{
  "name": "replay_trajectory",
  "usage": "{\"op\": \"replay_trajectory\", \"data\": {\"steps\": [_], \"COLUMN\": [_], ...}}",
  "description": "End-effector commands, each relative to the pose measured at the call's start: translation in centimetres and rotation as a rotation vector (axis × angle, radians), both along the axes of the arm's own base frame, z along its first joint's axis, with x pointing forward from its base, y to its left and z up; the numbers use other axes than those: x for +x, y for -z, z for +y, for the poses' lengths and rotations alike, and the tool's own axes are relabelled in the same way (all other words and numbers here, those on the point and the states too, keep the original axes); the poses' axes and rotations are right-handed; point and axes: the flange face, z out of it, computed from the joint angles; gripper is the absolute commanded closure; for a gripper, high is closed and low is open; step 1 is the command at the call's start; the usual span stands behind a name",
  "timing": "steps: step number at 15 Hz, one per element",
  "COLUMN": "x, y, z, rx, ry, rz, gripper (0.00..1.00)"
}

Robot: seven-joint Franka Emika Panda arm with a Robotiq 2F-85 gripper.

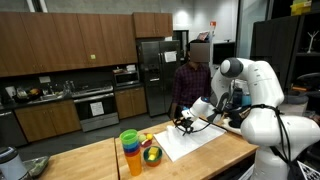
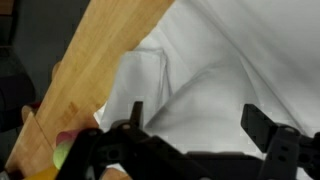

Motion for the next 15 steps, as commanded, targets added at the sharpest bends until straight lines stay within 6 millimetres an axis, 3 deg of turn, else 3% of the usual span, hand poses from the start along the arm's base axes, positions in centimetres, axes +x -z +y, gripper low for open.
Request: {"op": "replay_trajectory", "data": {"steps": [1, 4, 9, 10, 11, 12, 15], "x": [-2.0, -4.2, -7.0, -7.1, -7.5, -6.8, -6.9], "y": [2.1, 4.3, 5.0, 4.8, 4.6, 5.0, 4.6], "z": [3.2, 6.5, 9.7, 9.6, 9.8, 9.8, 10.1], "rx": [0.149, 0.225, 0.320, 0.303, 0.290, 0.304, 0.309], "ry": [-0.074, -0.138, -0.202, -0.193, -0.201, -0.198, -0.197], "rz": [0.055, 0.112, 0.168, 0.182, 0.190, 0.174, 0.179], "gripper": [0.30, 0.56, 0.93, 0.65, 0.55, 0.79, 0.64]}}
